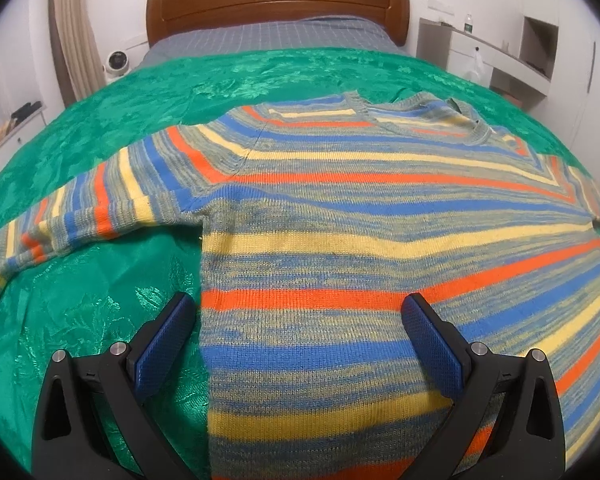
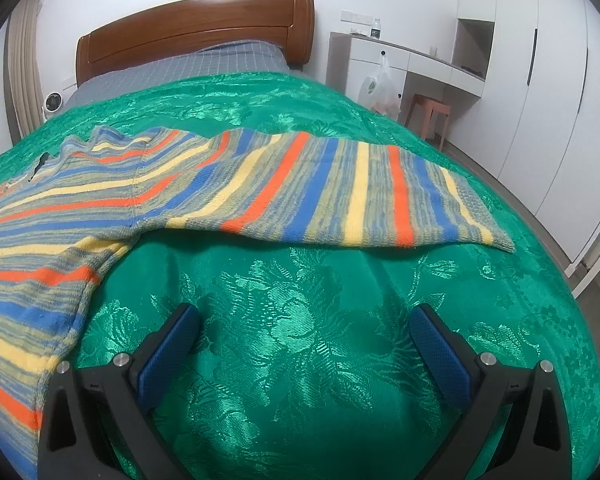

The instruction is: Fold small clothes

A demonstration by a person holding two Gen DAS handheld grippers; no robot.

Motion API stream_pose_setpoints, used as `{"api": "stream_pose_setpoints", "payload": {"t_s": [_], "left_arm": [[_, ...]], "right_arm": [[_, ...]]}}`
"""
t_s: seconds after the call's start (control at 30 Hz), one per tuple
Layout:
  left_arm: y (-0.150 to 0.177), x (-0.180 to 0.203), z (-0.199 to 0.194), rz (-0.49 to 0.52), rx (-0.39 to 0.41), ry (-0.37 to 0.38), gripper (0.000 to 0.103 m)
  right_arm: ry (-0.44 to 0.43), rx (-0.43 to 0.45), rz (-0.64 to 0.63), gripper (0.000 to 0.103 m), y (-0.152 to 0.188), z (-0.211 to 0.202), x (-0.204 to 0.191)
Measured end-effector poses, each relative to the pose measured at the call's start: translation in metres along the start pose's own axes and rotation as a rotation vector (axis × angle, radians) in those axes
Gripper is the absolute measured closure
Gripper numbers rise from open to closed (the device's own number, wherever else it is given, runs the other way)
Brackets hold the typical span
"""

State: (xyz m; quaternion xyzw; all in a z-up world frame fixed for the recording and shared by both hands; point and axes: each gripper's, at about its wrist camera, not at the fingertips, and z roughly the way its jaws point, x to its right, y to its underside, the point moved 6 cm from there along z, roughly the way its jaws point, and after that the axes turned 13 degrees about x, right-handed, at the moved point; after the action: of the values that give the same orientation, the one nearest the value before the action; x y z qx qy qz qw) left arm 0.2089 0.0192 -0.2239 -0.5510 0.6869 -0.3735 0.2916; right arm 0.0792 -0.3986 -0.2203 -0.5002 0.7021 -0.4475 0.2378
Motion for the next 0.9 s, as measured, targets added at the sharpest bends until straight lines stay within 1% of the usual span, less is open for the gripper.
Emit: {"api": "stream_pose_setpoints", "payload": {"t_s": [0.13,0.37,0.47,0.57,0.67,0.8,0.9], "left_arm": [[0.0006,0.0007,-0.0010,0.005,0.004,-0.007,0.000],[0.0014,-0.0010,-0.0002,-0.012,0.000,0.012,0.000],[0.0014,-0.0003,-0.0004,-0.008,-0.012,0.015,0.000],[0.0005,-0.0011,0.0012,-0.013,-0.045,0.028,0.000],[0.0008,-0.0020,0.0000,-0.020,-0.038,0.036,0.000],[0.0028,0.0023,-0.0023,0.008,-0.006,0.006,0.000],[0.0032,0.0010,-0.0024,0.001,-0.001,0.011,0.000]], "right_arm": [[0.000,0.000,0.000,0.000,0.0004,-0.0002,-0.0003],[-0.004,0.003,0.004,0.000,0.0004,0.0002,0.0004],[-0.005,0.005,0.007,0.000,0.0005,-0.0005,-0.0002],[-0.007,0.007,0.009,0.000,0.0004,-0.0012,-0.0002],[-0.008,0.008,0.010,0.000,0.0005,-0.0019,-0.0003],[-0.008,0.007,0.011,0.000,0.0007,-0.0022,0.0000],[-0.007,0.008,0.010,0.000,0.0007,-0.0023,0.0001]]}}
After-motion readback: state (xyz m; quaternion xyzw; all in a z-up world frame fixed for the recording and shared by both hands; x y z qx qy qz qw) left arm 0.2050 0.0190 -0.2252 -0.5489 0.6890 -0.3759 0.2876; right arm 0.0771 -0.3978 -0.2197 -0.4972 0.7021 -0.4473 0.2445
